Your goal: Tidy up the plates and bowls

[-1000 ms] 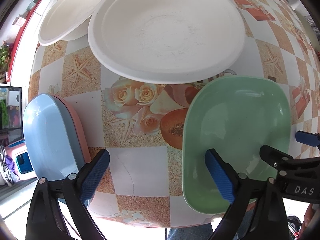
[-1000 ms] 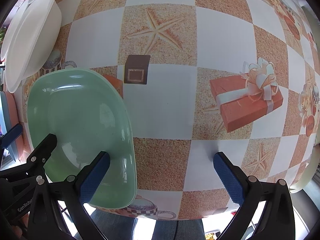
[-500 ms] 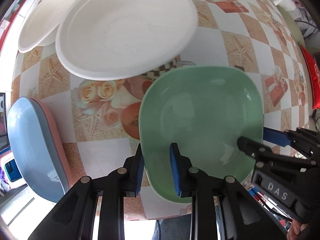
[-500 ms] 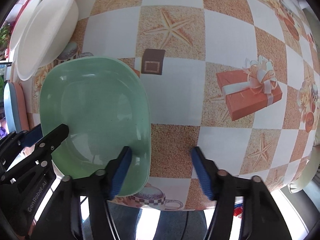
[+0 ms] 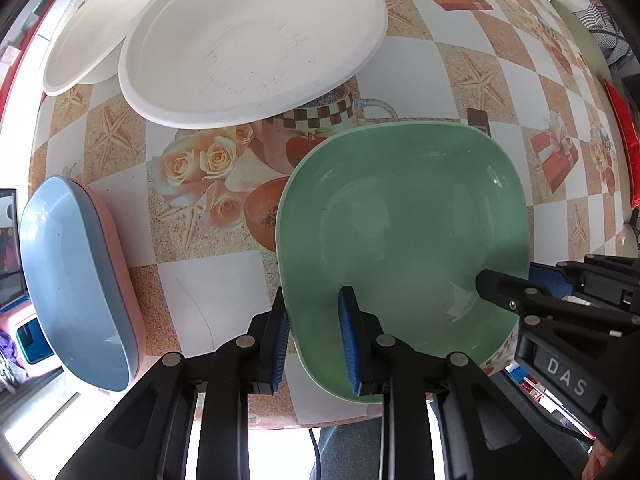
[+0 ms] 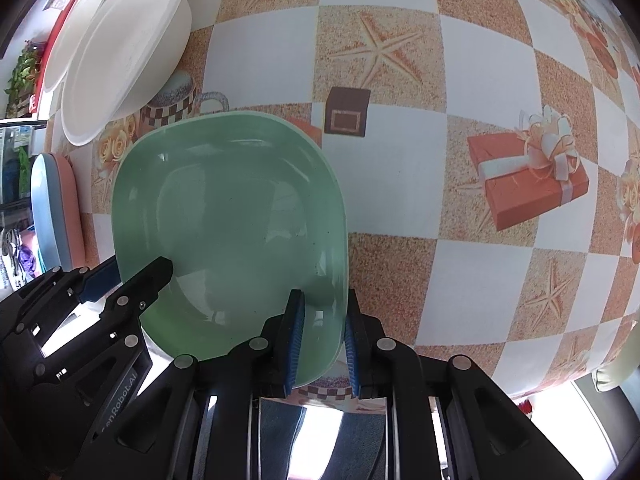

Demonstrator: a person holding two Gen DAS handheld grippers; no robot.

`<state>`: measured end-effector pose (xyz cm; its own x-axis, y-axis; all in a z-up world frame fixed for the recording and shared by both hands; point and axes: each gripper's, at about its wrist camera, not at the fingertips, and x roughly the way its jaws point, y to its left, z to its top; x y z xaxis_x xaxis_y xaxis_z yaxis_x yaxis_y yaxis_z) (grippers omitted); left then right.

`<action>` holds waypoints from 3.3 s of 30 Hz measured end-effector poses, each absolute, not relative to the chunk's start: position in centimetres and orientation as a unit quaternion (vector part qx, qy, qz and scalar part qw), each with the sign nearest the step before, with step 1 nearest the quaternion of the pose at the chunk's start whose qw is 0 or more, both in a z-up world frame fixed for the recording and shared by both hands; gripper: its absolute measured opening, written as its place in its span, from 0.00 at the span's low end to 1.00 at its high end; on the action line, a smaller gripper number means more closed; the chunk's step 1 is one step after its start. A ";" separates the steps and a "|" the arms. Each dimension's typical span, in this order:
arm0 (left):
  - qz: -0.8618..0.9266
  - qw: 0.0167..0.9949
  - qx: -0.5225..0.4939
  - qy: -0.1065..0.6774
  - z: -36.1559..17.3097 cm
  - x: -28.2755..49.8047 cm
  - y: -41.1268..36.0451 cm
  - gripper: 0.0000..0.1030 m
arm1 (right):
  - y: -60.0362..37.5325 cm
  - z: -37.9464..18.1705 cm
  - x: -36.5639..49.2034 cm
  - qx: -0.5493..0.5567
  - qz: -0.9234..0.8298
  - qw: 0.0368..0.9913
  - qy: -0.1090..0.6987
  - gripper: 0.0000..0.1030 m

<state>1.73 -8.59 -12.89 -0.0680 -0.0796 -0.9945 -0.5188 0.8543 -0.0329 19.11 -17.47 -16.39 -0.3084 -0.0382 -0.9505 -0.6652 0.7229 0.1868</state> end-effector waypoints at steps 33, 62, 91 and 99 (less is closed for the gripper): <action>0.228 0.673 -0.230 0.665 -7.6 0.2 -3.9 0.26 | -11.9 -11.1 13.1 -0.262 0.351 0.515 0.737 0.20; 0.339 0.631 -0.263 0.646 -8.8 -9.3 8.1 0.33 | 2.0 -12.9 4.8 -0.290 0.414 0.442 0.741 0.20; 0.329 0.646 -0.257 0.640 -7.5 -6.5 6.9 0.76 | -3.8 -9.8 10.3 -0.263 0.400 0.499 0.722 0.80; 0.306 0.674 -0.253 0.623 -5.5 -2.9 6.7 0.76 | -6.5 -8.9 14.2 -0.222 0.364 0.536 0.728 0.80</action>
<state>-2.87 6.72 -5.54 0.0354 0.0973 -0.9946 -0.7284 0.6840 0.0410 14.21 -6.49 -8.85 -0.3265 0.0666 -0.9428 -0.7143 0.6359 0.2923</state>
